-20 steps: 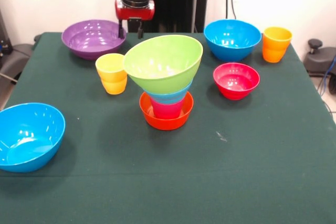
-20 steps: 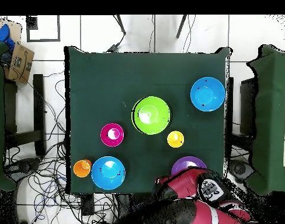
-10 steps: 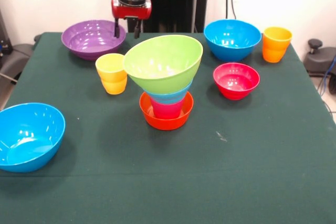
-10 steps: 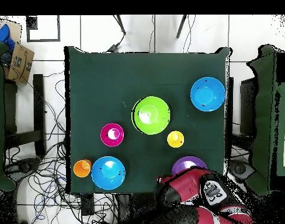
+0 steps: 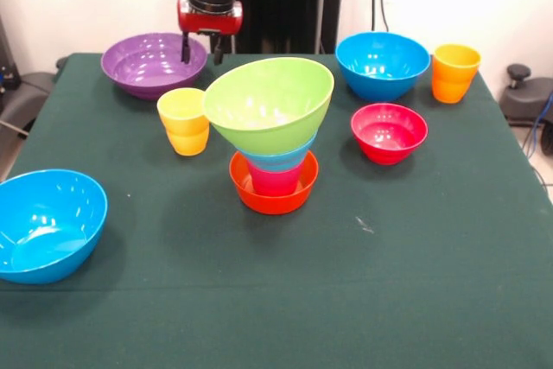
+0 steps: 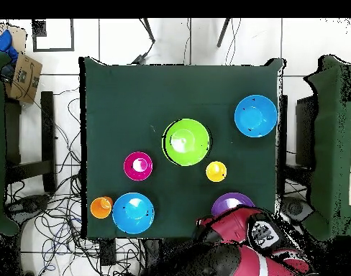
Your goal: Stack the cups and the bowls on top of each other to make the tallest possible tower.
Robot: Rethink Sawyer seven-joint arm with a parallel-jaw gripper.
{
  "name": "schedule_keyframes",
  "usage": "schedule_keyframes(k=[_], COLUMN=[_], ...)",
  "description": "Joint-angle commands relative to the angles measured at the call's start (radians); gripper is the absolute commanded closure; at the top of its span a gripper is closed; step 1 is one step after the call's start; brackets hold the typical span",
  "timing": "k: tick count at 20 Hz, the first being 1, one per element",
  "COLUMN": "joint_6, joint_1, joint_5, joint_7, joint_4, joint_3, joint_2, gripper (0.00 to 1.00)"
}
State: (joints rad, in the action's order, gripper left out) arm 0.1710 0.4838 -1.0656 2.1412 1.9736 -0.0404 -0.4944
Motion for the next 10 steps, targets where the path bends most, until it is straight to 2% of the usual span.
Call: schedule_keyframes(k=[1,4,10], joint_6=[-0.107,-0.171,-0.198], joint_1=[-0.038,-0.097,-0.074], joint_5=[-0.051,-0.064,-0.033], joint_7=[0.055,0.092,0.055], joint_4=[-0.138,-0.182,-0.193], joint_3=[0.024,-0.053,-0.054], joint_2=[0.080,0.141,0.176], gripper=[0.00,0.00,0.00])
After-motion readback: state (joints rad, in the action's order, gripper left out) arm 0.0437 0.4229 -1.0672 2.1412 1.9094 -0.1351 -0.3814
